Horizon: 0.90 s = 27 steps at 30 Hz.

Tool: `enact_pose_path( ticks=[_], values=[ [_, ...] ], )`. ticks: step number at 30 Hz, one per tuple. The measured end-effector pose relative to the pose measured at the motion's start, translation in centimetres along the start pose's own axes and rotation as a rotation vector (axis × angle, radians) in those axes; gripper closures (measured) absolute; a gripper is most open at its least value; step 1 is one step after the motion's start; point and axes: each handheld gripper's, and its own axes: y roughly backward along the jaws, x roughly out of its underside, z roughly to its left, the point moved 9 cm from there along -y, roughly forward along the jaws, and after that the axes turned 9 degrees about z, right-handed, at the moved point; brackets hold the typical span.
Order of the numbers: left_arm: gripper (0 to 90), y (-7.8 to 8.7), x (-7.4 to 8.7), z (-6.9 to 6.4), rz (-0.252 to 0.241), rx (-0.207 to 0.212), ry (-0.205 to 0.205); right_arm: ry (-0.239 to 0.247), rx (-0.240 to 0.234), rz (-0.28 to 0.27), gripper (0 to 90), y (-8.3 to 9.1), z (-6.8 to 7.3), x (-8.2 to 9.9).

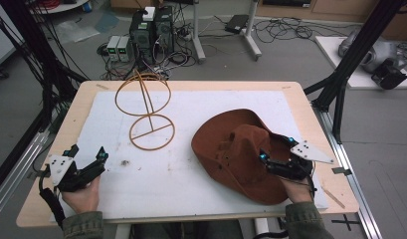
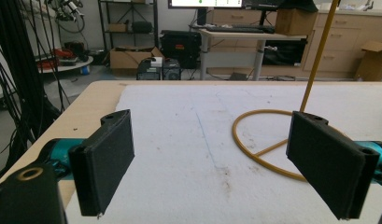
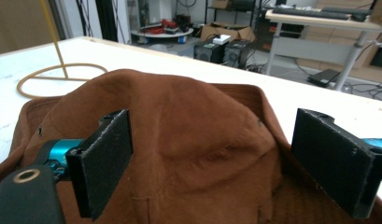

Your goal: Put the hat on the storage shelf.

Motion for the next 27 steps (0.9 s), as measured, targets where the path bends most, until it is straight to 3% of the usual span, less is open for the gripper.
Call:
enact_pose_path(
  ticks=[24,27],
  values=[
    [15.4,0.1,0.2,0.2,0.003,0.004,0.005,0.081,-0.078,0.140,12.2,-3.5,2.7,0.9],
    [15.4,0.2,0.2,0.2,0.003,0.005,0.003,0.082,-0.084,0.160,16.0,-3.8,2.9,1.1]
  ],
)
